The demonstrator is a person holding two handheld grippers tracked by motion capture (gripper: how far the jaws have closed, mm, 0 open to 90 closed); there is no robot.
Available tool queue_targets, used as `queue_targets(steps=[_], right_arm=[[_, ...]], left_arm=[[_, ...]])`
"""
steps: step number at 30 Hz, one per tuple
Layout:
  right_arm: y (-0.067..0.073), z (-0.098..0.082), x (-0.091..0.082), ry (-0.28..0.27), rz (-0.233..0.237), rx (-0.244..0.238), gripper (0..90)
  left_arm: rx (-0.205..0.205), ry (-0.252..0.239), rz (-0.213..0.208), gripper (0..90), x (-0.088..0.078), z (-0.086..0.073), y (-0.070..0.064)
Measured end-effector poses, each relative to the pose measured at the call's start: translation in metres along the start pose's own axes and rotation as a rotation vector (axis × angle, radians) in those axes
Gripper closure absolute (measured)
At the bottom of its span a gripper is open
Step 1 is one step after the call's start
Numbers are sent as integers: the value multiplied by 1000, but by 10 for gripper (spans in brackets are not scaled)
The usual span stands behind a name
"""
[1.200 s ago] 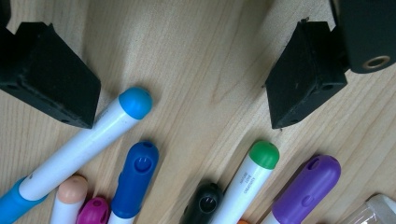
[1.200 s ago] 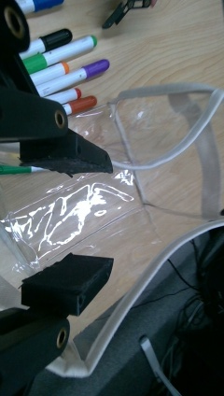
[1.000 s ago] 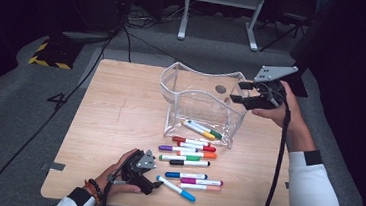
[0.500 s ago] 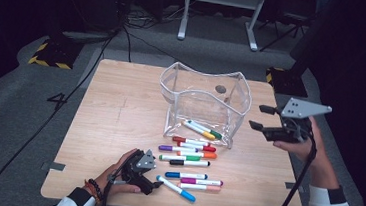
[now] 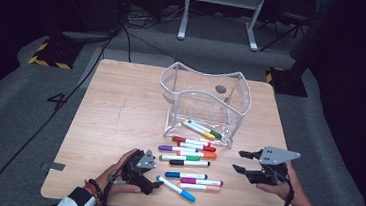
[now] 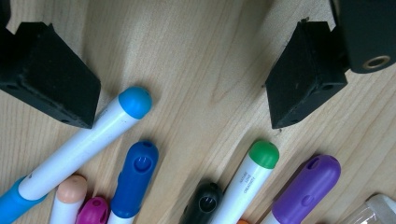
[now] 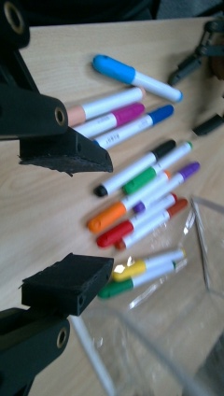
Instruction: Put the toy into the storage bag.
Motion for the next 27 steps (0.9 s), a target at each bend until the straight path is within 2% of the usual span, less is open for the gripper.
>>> queue_targets(steps=[2, 5, 7, 8, 9, 11, 13, 17, 21, 24, 27], right_arm=[[9, -1, 11, 12, 34, -17, 502], [27, 1, 30, 37, 97, -69, 540], [33, 3, 43, 62, 133, -95, 562], [35, 5, 48, 74, 137, -103, 574], [37, 5, 57, 98, 168, -118, 587], [40, 5, 67, 127, 194, -140, 601], [39, 2, 74, 138, 216, -137, 619], [34, -6, 80, 162, 231, -117, 646], [29, -12, 82, 175, 234, -116, 711], [26, -16, 83, 179, 239, -118, 726], [21, -20, 81, 193, 212, -115, 726]], left_arm=[[0, 0, 0, 103, 0, 0, 0], [0, 0, 0, 104, 0, 0, 0], [-1, 0, -1, 104, 0, 0, 0], [0, 0, -1, 103, 0, 0, 0], [0, 0, -1, 103, 0, 0, 0], [1, -1, 0, 104, 0, 0, 0], [0, -1, 0, 104, 0, 0, 0], [0, -1, 0, 104, 0, 0, 0], [0, -1, 0, 104, 0, 0, 0], [0, -1, -1, 104, 0, 0, 0], [-1, 0, -1, 104, 0, 0, 0]])
Point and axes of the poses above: each handheld gripper's, and its own axes: x roughly forward along the jaws, z roughly out of its top, y roughly to its left, the point moved 3 cm from there along x, roughly forward along the jaws, and after that the axes turned 11 degrees about y, right-handed, at the moved point
